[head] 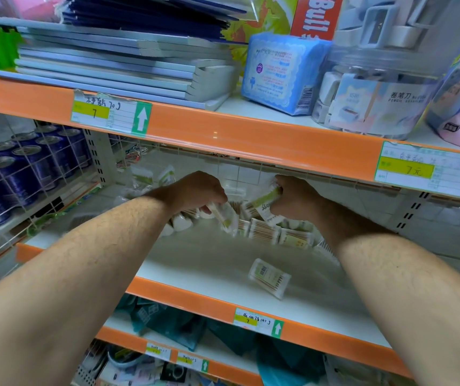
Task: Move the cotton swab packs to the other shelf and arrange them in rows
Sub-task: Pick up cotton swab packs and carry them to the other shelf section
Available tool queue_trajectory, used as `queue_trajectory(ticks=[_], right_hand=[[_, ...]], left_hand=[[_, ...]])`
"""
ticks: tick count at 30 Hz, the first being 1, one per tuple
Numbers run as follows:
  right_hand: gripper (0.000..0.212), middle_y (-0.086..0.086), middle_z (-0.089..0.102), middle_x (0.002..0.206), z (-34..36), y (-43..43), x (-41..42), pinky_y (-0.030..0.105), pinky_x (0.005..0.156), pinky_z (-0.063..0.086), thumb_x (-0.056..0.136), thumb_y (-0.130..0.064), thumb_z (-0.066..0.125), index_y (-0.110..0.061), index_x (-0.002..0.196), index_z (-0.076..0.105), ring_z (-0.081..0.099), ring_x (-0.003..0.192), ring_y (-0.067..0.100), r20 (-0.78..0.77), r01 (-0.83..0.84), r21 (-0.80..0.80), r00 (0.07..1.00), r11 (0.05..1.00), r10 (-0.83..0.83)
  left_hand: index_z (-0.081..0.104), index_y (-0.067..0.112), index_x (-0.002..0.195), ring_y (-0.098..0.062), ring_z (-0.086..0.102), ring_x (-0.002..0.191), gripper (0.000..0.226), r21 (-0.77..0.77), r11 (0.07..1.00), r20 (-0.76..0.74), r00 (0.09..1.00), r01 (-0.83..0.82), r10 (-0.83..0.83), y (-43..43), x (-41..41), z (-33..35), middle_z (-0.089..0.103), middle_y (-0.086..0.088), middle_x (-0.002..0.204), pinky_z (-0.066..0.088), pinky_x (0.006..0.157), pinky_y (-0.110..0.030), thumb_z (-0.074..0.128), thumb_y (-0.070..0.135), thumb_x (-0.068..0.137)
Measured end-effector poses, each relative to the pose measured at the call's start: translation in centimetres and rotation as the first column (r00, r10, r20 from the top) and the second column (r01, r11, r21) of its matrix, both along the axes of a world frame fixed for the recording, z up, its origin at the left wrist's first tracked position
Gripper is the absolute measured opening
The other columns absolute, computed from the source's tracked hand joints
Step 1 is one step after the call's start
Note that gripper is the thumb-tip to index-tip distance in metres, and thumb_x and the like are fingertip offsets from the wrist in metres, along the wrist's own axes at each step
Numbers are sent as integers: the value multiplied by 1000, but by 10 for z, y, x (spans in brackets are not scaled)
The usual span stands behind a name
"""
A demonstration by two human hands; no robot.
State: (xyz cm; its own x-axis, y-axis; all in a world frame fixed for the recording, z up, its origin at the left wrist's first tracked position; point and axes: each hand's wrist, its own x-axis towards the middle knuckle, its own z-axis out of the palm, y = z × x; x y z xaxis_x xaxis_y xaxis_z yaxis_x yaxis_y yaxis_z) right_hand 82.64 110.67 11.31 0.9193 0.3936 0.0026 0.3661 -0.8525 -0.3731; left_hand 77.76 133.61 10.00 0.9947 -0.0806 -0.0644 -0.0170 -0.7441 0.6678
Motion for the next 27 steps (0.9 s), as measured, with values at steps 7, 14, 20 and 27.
queue_trajectory(ticks=[7,14,20,27], right_hand=[[47,4,62,104,-2,-1,5,26,65,39,71,-24,80,-15,113,61,57,87,22,14,53,78,998,996,-54],[52,1,56,107,-3,-1,5,25,73,38,74,-13,79,-16,123,59,51,91,18,38,45,106,998,993,-49],[53,4,61,114,-3,-2,7,31,78,53,72,-13,78,-15,122,60,61,93,21,33,48,91,998,995,-51],[27,0,61,92,-2,2,7,27,61,43,74,-33,78,-20,92,61,61,82,21,42,20,42,999,999,-22]], left_hand=[[61,37,125,-20,65,98,75,-133,988,-67,995,-80,72,8,0,0,60,4,116,59,69,-29,73,-13,70],[64,37,121,-24,65,99,75,-109,990,-109,991,-91,79,8,-1,3,64,-5,112,61,81,-44,67,-19,71],[69,15,97,-18,61,76,27,-132,980,-116,984,-148,133,5,0,6,66,-3,89,47,54,-22,74,-2,76],[52,22,113,-31,67,86,49,-86,987,-165,979,-136,121,11,0,2,61,-12,104,59,59,-37,68,-9,78]])
